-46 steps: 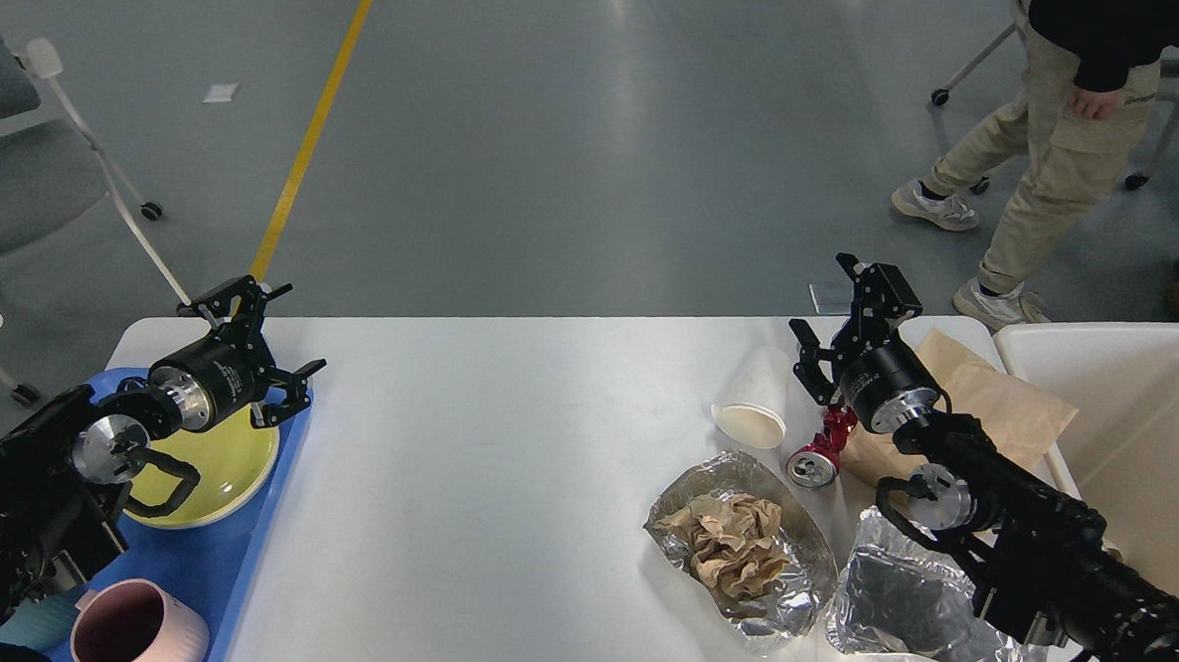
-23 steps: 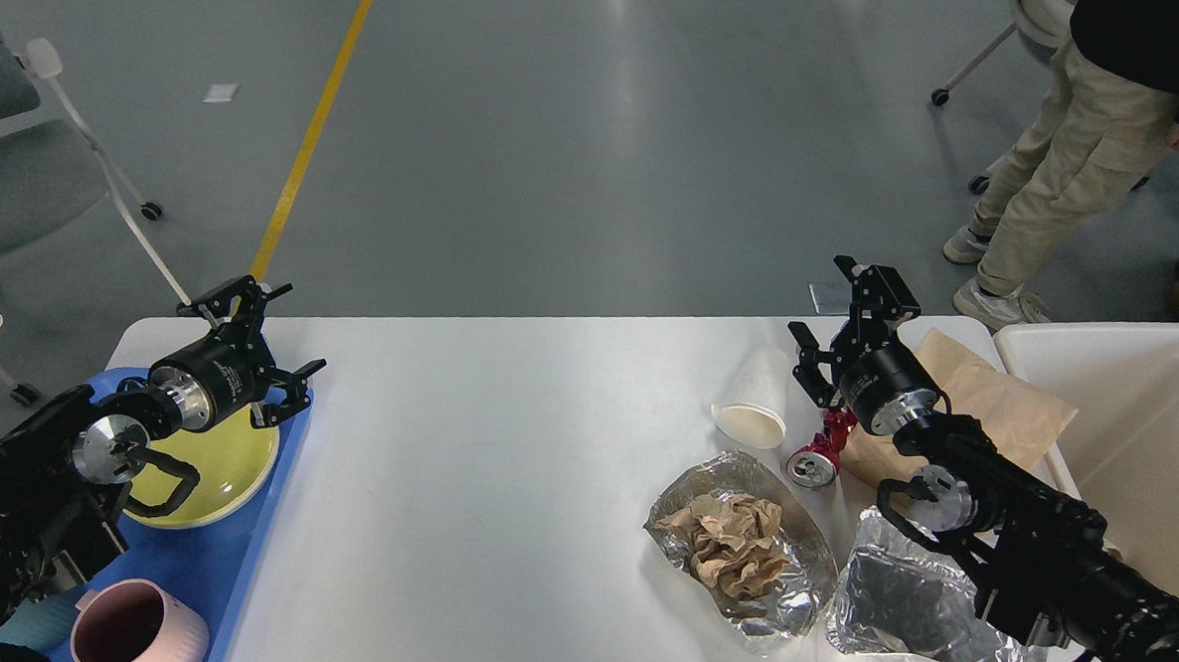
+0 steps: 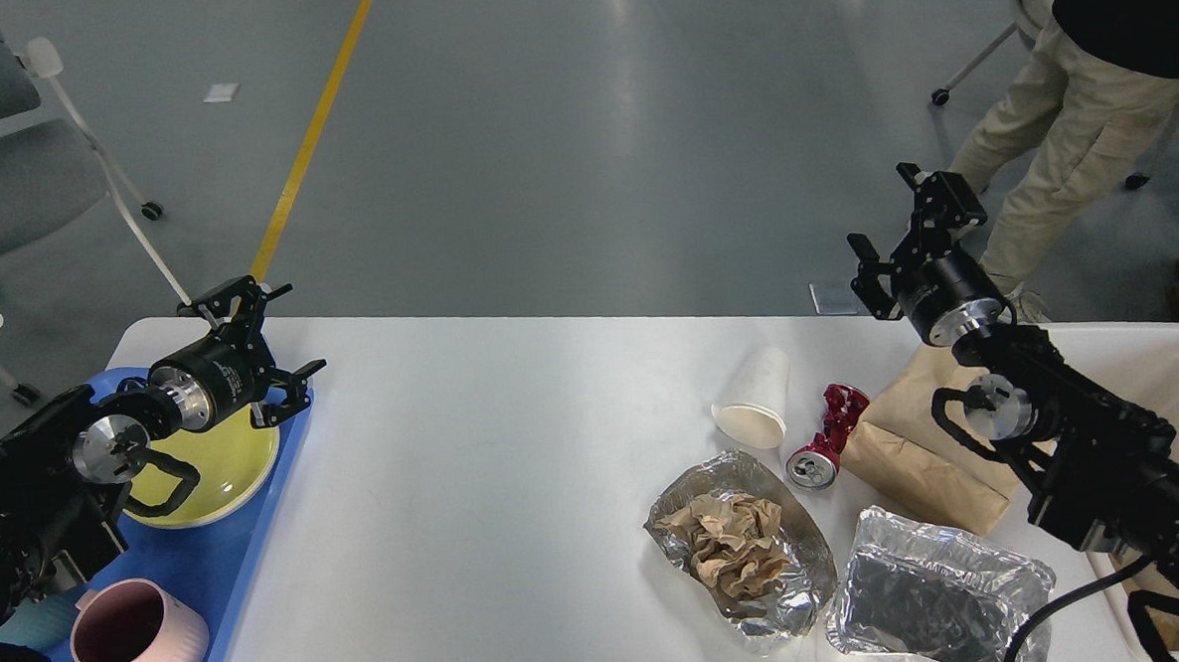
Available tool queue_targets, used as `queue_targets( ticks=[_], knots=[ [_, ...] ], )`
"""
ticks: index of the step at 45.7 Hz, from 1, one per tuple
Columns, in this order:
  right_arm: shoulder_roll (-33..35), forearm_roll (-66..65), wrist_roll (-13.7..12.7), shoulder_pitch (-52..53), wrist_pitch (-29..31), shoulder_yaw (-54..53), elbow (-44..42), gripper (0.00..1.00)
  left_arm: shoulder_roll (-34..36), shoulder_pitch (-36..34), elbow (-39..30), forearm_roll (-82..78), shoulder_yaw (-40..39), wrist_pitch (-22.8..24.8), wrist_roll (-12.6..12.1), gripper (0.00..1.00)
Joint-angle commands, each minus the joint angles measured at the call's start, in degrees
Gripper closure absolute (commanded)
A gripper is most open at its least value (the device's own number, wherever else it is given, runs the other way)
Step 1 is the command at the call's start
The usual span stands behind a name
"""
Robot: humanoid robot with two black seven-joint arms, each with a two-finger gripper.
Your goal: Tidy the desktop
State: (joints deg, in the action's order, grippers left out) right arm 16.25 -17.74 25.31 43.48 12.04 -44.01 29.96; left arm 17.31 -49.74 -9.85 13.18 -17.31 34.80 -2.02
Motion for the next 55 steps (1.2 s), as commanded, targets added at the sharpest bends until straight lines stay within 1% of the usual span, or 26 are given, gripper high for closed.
queue_targets(
  ticks=[1,6,18,21,27,33,40,45,46,55],
  knots=[
    [4.2,3.3,0.0,5.6,0.0,10.2,-2.4,0.00,0.0,0.0,0.0,0.0,0.0,0.0,0.0,0.04],
    [4.9,6.3,0.0,6.9,-0.3,14.8,-2.5,0.00,0.0,0.0,0.0,0.0,0.0,0.0,0.0,0.04],
    [8.6,7.3,0.0,8.6,-0.1,16.1,-2.4,0.00,0.0,0.0,0.0,0.0,0.0,0.0,0.0,0.04],
    [10.1,7.3,0.0,9.7,0.2,17.8,-2.4,0.00,0.0,0.0,0.0,0.0,0.0,0.0,0.0,0.04],
    [12.8,7.5,0.0,14.2,0.3,26.9,-2.5,0.00,0.0,0.0,0.0,0.0,0.0,0.0,0.0,0.04],
    [13.8,7.5,0.0,18.8,0.3,33.6,-2.8,0.00,0.0,0.0,0.0,0.0,0.0,0.0,0.0,0.04],
    [17.8,7.6,0.0,24.2,0.5,41.7,-3.2,0.00,0.0,0.0,0.0,0.0,0.0,0.0,0.0,0.04],
    [18.0,7.7,0.0,28.8,0.5,48.6,-3.2,0.00,0.0,0.0,0.0,0.0,0.0,0.0,0.0,0.04],
    [18.0,7.7,0.0,30.4,0.4,51.5,-3.1,0.00,0.0,0.0,0.0,0.0,0.0,0.0,0.0,0.04],
    [17.7,7.8,0.0,33.7,0.4,58.4,-3.1,0.00,0.0,0.0,0.0,0.0,0.0,0.0,0.0,0.04]
  ],
)
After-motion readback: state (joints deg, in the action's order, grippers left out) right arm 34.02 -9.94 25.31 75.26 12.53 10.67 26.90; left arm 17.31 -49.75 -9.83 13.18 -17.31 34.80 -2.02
